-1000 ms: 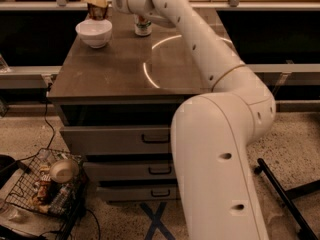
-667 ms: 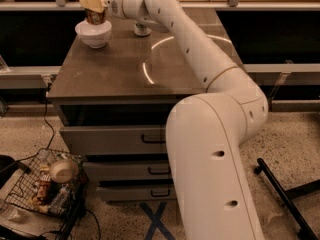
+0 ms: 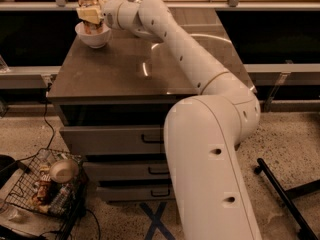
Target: Place orange can into white bowl
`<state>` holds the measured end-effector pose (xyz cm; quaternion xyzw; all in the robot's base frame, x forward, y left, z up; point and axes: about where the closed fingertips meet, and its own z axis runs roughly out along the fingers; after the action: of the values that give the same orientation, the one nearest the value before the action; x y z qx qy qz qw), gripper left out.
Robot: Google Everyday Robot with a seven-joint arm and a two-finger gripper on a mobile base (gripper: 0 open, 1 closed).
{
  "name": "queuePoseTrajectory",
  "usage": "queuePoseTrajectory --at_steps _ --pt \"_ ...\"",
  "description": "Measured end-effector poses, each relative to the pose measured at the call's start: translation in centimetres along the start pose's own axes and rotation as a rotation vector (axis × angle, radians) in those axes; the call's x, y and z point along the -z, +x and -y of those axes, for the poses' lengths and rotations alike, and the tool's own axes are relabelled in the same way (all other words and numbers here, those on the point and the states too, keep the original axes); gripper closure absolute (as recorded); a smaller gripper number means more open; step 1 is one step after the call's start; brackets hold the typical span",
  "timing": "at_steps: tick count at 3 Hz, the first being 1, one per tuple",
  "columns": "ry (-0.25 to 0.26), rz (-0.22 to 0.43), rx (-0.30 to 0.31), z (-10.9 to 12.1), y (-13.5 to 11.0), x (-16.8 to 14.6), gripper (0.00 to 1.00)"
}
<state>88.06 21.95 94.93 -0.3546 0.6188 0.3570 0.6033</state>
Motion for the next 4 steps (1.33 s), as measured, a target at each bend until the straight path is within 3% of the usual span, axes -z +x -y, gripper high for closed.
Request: queuePoseTrajectory --at_steps 1,2,3,4 --pt "0.023 -0.037 0.018 0.16 1.84 -0.08 1.00" --pt "0.017 -0.039 0.016 -0.12 2.05 -0.35 0.83" --pt "0.013 -0.039 0.014 -0.34 2.10 -0.59 0.59" --pt "0.008 -0.040 0.013 -0.66 2.24 -0.93 0.28"
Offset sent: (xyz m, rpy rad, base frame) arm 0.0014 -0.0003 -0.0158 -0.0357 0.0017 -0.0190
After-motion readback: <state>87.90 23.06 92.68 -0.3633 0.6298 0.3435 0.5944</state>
